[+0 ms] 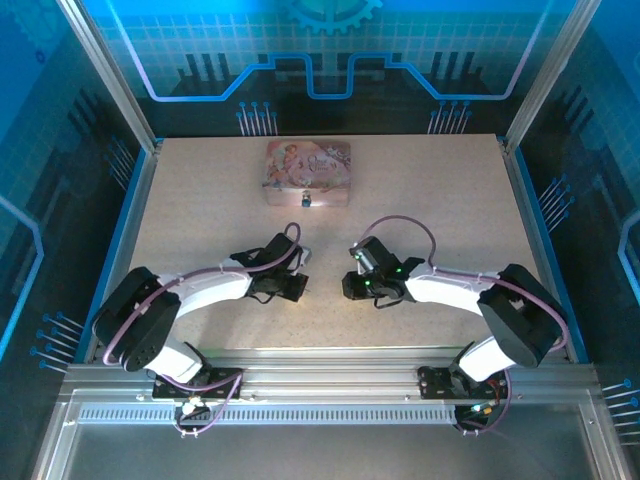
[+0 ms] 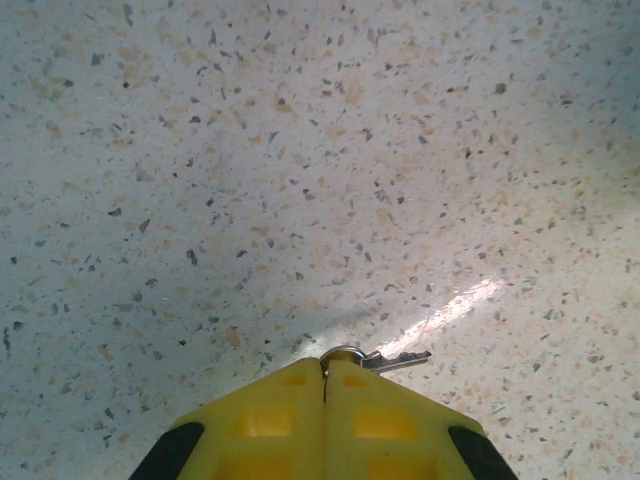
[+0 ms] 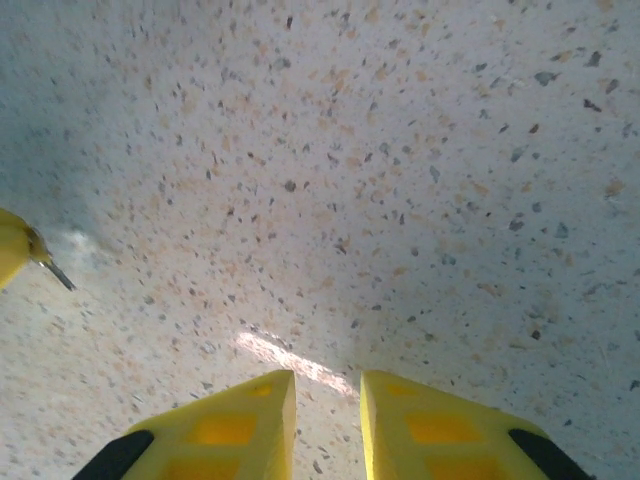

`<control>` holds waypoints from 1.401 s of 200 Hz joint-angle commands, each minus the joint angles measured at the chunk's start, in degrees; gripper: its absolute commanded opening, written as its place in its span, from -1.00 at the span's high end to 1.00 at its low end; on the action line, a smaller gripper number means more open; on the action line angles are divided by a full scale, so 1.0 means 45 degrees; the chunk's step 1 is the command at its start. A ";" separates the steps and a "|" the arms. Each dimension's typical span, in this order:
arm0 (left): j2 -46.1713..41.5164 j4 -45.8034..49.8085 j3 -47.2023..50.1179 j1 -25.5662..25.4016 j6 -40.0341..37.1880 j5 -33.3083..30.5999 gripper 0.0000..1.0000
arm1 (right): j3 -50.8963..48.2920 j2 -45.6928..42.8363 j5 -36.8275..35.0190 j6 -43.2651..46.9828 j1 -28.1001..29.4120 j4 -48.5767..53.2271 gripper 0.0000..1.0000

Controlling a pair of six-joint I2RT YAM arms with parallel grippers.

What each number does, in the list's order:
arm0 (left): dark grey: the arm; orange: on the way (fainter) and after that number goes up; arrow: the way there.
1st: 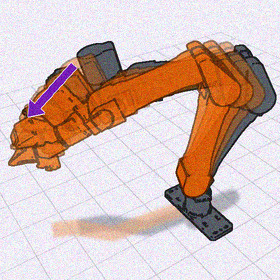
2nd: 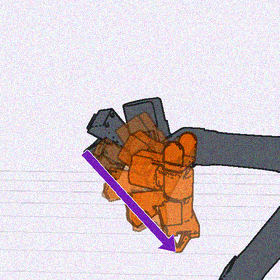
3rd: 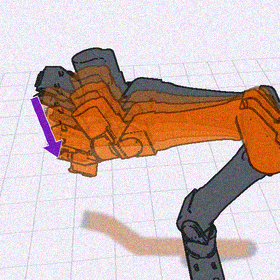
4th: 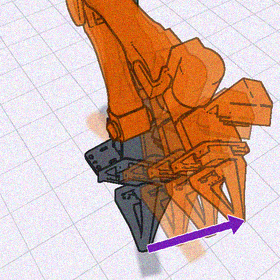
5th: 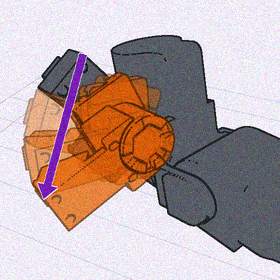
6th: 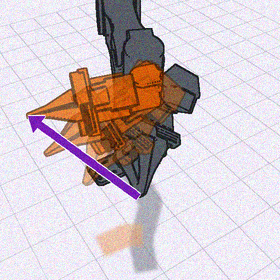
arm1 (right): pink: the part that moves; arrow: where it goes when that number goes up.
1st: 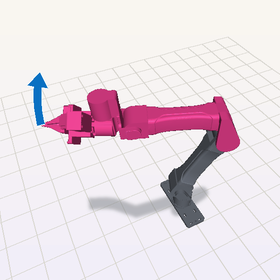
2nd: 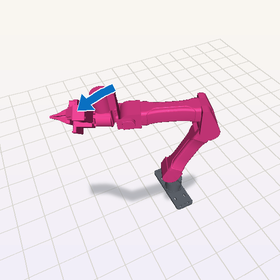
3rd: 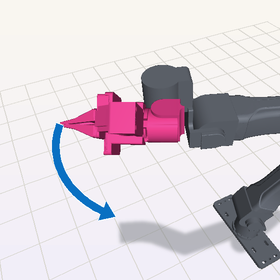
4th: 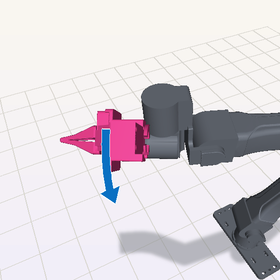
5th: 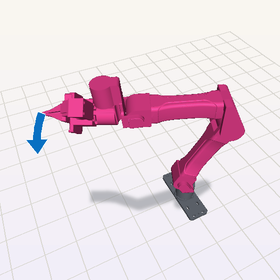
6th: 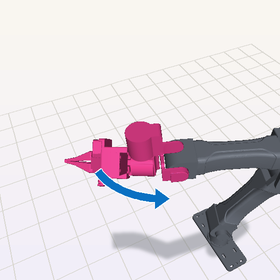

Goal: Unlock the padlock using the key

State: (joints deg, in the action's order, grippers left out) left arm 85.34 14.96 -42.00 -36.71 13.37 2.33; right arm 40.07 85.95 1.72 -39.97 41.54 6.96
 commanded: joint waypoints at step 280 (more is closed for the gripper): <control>-0.4538 0.0134 -0.0750 0.0272 0.4098 0.1522 1.00 | 0.0602 -0.3044 0.1683 -0.3697 0.0681 -0.2718 0.17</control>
State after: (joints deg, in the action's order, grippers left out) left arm 66.81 16.16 -43.05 -35.79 30.30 6.61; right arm 40.32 70.85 7.92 -57.87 43.57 -6.46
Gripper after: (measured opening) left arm 0.044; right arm 0.414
